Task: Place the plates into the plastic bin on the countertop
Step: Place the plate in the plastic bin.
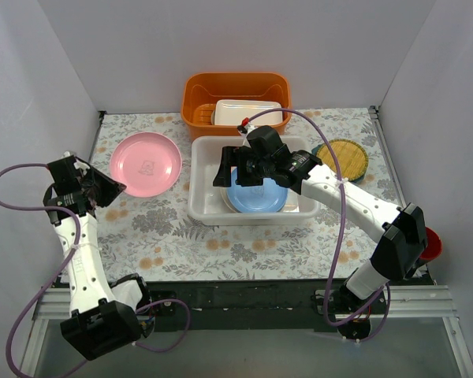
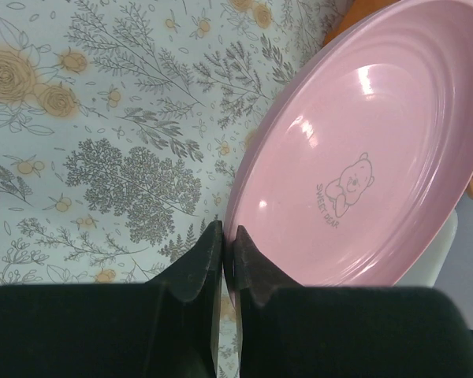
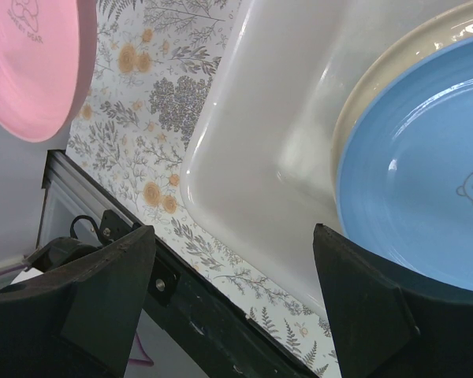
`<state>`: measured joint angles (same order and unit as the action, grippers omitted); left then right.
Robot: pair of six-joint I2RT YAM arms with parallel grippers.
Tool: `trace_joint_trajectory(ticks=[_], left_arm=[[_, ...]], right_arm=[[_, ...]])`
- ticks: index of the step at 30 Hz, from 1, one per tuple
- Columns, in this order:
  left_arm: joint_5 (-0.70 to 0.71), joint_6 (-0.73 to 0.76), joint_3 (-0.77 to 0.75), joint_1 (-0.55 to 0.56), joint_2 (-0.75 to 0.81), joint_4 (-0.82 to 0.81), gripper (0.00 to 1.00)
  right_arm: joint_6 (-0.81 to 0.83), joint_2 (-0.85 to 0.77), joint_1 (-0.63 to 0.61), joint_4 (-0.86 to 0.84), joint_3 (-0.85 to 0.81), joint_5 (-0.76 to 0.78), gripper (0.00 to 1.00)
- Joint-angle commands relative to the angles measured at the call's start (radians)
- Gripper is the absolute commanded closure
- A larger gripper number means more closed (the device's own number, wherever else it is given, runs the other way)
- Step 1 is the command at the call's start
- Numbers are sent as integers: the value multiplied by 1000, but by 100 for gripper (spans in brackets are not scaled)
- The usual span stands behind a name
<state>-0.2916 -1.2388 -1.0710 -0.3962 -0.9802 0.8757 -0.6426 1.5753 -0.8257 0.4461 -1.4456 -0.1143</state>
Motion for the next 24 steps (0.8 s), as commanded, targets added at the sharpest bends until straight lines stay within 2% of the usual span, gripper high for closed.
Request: trace_joint_trajectory(ticks=[1,4,10,18,24], left_arm=[[-76,-21,5,17,26,-29,100],[-67,-48,-9,66,14,-44,100],[74,-132,-33,236,-40,-55,100],[147,-212,-15,378,-78,-99,100],[247,-293,-29,581,-141,-118,100]], right_arm=[[15,-29,0,-15,-41,13,12],[15,-29,2,-15,-41,16,12],[11,-41,2,-18,-35,31,12],[12,-81,11,-17,-27,61,12],[14,-93,19,-15,-24,61,12]])
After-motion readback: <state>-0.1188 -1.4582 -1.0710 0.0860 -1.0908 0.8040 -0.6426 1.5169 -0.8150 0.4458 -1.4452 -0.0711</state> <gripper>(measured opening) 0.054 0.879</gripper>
